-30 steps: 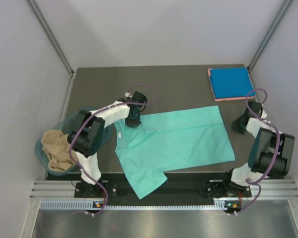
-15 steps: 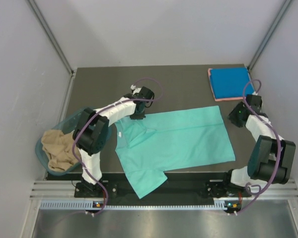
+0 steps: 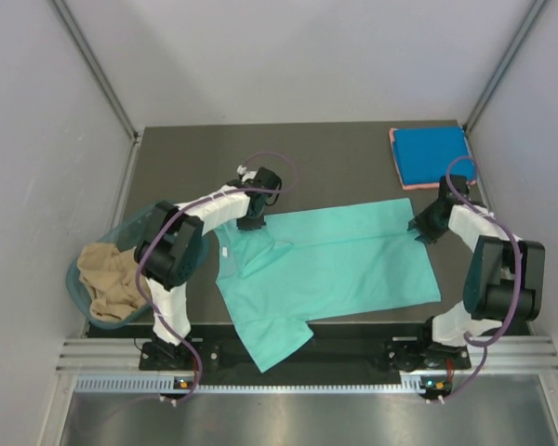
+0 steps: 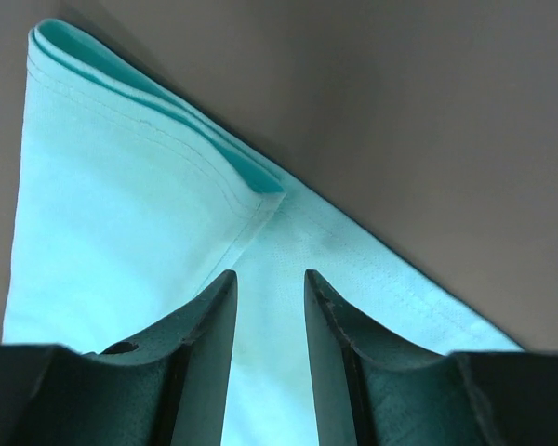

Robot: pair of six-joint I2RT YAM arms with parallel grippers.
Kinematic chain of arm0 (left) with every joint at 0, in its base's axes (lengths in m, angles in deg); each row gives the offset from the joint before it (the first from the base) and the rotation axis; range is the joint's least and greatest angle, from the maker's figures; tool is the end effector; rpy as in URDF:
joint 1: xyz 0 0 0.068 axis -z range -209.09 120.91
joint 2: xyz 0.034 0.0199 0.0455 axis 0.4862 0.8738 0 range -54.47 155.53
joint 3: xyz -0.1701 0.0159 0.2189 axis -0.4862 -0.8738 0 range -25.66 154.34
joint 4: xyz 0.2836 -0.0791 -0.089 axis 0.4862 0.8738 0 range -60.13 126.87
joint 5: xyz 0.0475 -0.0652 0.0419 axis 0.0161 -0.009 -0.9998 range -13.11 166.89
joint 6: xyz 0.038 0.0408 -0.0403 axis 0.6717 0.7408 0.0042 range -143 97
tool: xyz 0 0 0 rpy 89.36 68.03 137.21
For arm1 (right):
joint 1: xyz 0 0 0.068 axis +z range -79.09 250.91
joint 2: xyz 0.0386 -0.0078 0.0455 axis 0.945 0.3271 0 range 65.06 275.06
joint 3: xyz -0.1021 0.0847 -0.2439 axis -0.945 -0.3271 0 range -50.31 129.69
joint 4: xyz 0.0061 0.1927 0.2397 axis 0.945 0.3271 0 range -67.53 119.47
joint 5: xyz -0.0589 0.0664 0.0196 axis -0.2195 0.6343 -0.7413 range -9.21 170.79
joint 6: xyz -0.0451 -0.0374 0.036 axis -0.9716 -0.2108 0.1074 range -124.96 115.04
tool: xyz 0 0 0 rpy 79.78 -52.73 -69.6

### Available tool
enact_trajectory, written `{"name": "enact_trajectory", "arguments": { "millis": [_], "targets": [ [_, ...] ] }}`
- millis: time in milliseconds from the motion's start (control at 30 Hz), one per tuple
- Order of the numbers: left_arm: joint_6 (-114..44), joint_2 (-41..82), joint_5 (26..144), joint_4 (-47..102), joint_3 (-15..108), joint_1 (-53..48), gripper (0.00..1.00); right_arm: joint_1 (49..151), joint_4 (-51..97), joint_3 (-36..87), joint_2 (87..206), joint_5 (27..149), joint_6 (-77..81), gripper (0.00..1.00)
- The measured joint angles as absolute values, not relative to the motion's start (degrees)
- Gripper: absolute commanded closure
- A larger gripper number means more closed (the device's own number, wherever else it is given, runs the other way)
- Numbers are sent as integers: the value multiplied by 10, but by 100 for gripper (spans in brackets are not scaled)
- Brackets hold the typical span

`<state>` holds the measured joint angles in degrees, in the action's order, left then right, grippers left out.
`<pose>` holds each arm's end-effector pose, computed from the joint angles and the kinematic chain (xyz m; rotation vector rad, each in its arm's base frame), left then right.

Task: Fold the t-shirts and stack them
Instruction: Fold the tshirt

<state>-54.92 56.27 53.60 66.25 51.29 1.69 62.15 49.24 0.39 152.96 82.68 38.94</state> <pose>0.3851 -0.2038 0.1340 -0.1209 2.6292 0.2238 0.3336 -0.0495 0.1362 1.1921 2.4325 0.2316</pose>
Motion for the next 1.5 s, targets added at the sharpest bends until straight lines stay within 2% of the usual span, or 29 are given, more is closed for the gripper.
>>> {"name": "enact_trajectory", "arguments": {
  "millis": [433,533,633,733,767,1000,1200,1367,1500],
  "targets": [
    [-552,563,541,657,497,10,77,638,516,51,1589,753,475,66],
    [-555,563,541,657,497,10,77,638,518,64,1609,745,484,69],
    [-557,563,541,656,497,10,77,638,521,73,1619,737,489,76],
    [-557,563,546,652,497,9,77,637,525,73,1620,728,491,97],
    [-558,563,550,649,497,9,77,637,525,73,1620,725,492,100],
    [-559,576,578,641,517,9,76,630,525,73,1621,707,498,100],
    [-558,596,636,622,549,14,75,569,519,64,1613,692,486,100],
    [-539,606,667,635,613,17,68,544,520,69,1612,695,431,75],
    [-514,578,675,642,642,12,63,561,530,80,1604,703,385,65]
  ]
}}
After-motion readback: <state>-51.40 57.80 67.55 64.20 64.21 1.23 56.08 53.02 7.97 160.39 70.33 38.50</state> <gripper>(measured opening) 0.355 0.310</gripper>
